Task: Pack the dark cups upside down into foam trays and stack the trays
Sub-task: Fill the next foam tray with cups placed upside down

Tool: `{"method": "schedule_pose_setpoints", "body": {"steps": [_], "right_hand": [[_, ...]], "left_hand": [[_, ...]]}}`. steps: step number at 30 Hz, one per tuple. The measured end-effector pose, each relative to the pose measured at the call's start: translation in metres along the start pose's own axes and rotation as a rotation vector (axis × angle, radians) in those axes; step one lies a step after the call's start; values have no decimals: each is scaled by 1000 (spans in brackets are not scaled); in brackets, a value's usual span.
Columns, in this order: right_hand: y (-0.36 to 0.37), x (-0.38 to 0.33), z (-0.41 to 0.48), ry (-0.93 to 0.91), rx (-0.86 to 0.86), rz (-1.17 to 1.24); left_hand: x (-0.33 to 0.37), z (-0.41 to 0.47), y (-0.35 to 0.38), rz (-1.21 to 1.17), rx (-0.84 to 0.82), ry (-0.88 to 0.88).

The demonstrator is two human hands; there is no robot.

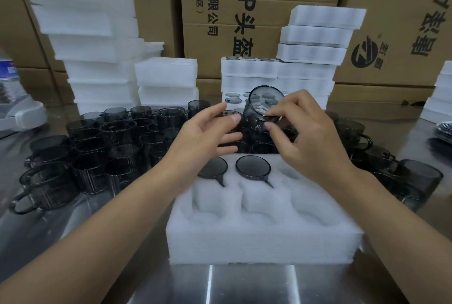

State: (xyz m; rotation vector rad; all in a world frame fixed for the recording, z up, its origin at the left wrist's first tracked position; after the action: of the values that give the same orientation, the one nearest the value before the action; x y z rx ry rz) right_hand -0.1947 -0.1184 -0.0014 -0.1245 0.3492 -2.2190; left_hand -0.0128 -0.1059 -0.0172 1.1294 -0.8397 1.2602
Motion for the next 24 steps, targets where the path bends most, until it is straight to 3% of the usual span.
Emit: {"method": "schedule_pose_setpoints", "body": {"steps": [6,24], "right_hand": [[4,-6,-6,-50,-35,22],[11,3,-12,246,-118,179]], "left_hand": [[2,0,2,-68,-89,-176],[-3,4,-1,-83,-83,-217]]}}
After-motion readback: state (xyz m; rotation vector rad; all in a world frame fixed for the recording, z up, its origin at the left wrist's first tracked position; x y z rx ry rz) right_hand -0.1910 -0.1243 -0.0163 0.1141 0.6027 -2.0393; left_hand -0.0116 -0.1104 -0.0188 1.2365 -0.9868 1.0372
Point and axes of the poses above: each hand's wrist, its own z-axis towards the middle knuckle, its own y-axis out of the palm, x = y × z, the point moved 2 cm from there along z, towards the middle knuckle, and after that the axes turned 10 degrees about x, right-handed, at the moved point
